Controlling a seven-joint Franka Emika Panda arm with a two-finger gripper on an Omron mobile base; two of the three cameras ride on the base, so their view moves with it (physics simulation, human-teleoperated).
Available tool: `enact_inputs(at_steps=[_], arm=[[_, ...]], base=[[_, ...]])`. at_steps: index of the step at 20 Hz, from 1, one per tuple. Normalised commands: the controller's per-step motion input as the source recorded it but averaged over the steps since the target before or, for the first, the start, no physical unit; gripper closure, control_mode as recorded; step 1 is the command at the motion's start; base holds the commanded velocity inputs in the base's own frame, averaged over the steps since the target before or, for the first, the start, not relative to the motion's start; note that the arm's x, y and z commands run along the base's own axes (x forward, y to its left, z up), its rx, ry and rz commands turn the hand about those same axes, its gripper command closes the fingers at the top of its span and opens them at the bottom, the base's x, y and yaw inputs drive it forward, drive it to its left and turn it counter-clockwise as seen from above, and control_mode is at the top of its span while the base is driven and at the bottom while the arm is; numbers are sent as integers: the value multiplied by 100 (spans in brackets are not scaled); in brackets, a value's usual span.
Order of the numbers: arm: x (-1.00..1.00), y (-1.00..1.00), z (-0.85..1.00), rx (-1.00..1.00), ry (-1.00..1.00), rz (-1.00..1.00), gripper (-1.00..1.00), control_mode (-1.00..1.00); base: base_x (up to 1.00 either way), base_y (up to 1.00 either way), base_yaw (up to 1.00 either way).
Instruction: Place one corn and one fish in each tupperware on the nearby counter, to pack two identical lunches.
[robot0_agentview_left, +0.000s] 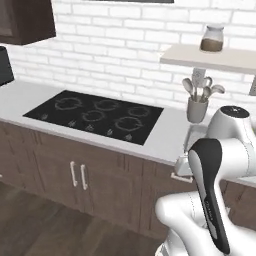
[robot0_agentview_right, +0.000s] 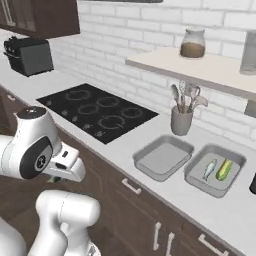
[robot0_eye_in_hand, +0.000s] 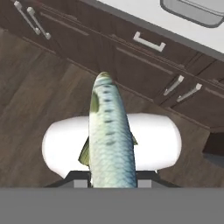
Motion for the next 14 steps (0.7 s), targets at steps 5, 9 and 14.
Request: enact_inputs(at_steps=[5,9,14], arm=[[0,0,0,0,0,0,100,100],[0,0,0,0,0,0,100,100],[0,0,0,0,0,0,100,100]], base=[[42,0,-69],[27,0,-76],[73,31,-55]])
